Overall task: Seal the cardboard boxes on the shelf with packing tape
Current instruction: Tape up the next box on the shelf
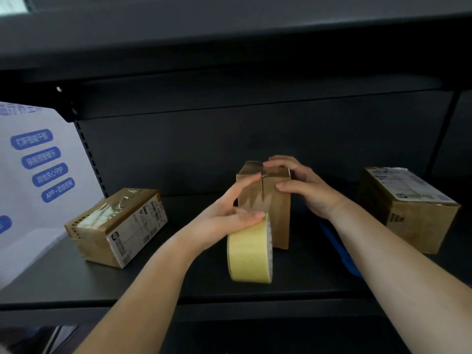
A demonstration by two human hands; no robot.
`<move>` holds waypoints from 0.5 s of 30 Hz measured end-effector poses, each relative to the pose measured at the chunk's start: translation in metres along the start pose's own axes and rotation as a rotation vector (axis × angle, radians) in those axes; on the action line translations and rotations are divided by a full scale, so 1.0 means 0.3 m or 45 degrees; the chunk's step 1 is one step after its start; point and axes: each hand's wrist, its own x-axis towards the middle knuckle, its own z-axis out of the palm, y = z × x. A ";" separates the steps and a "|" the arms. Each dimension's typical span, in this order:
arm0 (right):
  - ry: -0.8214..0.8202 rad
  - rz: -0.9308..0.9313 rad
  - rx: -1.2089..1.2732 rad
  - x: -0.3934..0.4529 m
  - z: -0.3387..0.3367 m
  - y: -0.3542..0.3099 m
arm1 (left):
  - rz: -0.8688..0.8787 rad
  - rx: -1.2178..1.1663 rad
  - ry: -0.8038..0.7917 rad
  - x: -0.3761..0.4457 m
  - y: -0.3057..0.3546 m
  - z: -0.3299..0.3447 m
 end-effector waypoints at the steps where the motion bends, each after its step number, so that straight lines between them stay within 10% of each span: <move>1: -0.015 0.029 -0.014 -0.005 -0.004 -0.005 | -0.012 0.007 -0.004 0.003 -0.004 0.001; 4: -0.066 0.138 -0.083 -0.036 -0.013 -0.044 | -0.018 -0.003 -0.013 -0.004 -0.022 0.019; 7: 0.321 0.223 -0.302 -0.098 -0.017 -0.098 | -0.003 -0.011 0.021 -0.007 -0.036 0.036; 10: 0.663 0.497 -1.141 -0.188 -0.020 -0.101 | 0.032 -0.056 0.048 -0.006 -0.025 0.050; 15: 0.141 1.096 -1.564 -0.237 0.007 -0.010 | 0.113 -0.079 0.089 0.004 -0.019 0.069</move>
